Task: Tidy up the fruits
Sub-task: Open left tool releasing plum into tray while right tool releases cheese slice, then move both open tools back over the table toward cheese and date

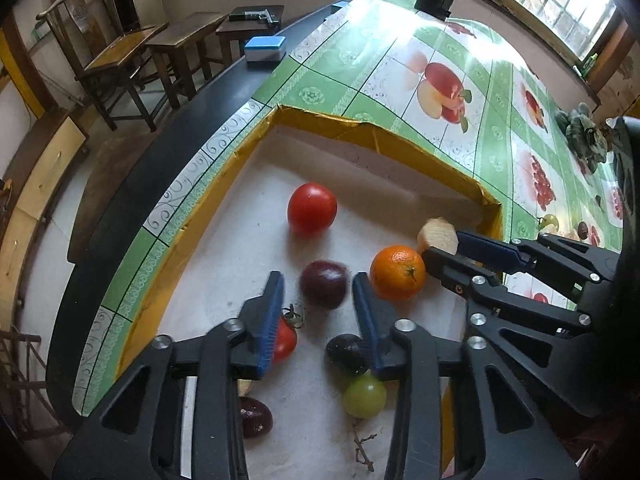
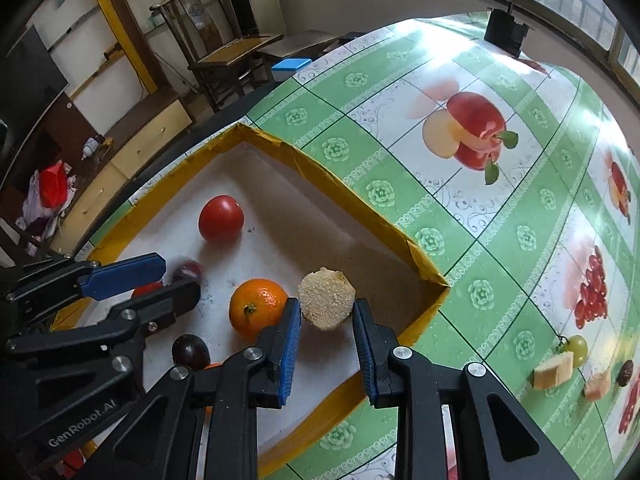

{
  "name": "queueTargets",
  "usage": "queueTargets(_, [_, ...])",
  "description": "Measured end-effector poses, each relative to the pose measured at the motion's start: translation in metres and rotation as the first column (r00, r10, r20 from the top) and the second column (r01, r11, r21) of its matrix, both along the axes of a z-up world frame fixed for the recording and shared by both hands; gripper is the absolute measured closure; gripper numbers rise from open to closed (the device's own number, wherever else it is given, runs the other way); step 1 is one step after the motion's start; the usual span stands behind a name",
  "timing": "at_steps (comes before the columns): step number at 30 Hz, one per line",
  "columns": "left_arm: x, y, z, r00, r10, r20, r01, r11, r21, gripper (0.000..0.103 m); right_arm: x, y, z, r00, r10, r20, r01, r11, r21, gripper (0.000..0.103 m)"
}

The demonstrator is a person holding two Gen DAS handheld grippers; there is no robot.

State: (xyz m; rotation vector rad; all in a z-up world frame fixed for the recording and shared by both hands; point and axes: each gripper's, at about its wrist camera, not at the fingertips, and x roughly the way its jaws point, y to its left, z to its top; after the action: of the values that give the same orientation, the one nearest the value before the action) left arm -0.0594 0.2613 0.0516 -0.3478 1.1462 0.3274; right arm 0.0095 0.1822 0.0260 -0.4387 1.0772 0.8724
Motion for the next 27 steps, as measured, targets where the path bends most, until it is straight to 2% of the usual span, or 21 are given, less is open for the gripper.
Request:
queueTargets(1, [0.0, 0.0, 0.0, 1.0, 0.004, 0.0, -0.004, 1.0, 0.003, 0.05, 0.001, -0.001, 0.0, 1.0, 0.001, -0.009, -0.001, 1.0, 0.008, 0.076])
queueTargets(4, [-0.002, 0.003, 0.001, 1.0, 0.016, 0.006, -0.016, 1.0, 0.003, 0.044, 0.004, -0.005, 0.001, 0.999, -0.002, -0.043, 0.004, 0.999, 0.042, 0.076])
queueTargets(13, [-0.004, -0.01, 0.019, 0.999, 0.013, 0.035, -0.015, 0.999, 0.05, 0.044, -0.007, -0.025, 0.021, 0.999, -0.033, -0.043, 0.037, 0.996, 0.085, 0.074])
queueTargets(20, [0.008, -0.047, 0.036, 0.996, -0.056, 0.074, 0.05, 0.995, 0.083, 0.044, -0.006, -0.063, 0.037, 0.991, -0.134, -0.016, 0.135, 0.985, 0.103, 0.072])
queueTargets(27, [0.025, -0.092, 0.043, 0.987, -0.135, 0.086, 0.128, 0.988, 0.087, 0.044, 0.001, -0.117, 0.049, 0.969, -0.246, -0.001, 0.245, 0.964, 0.106, 0.07])
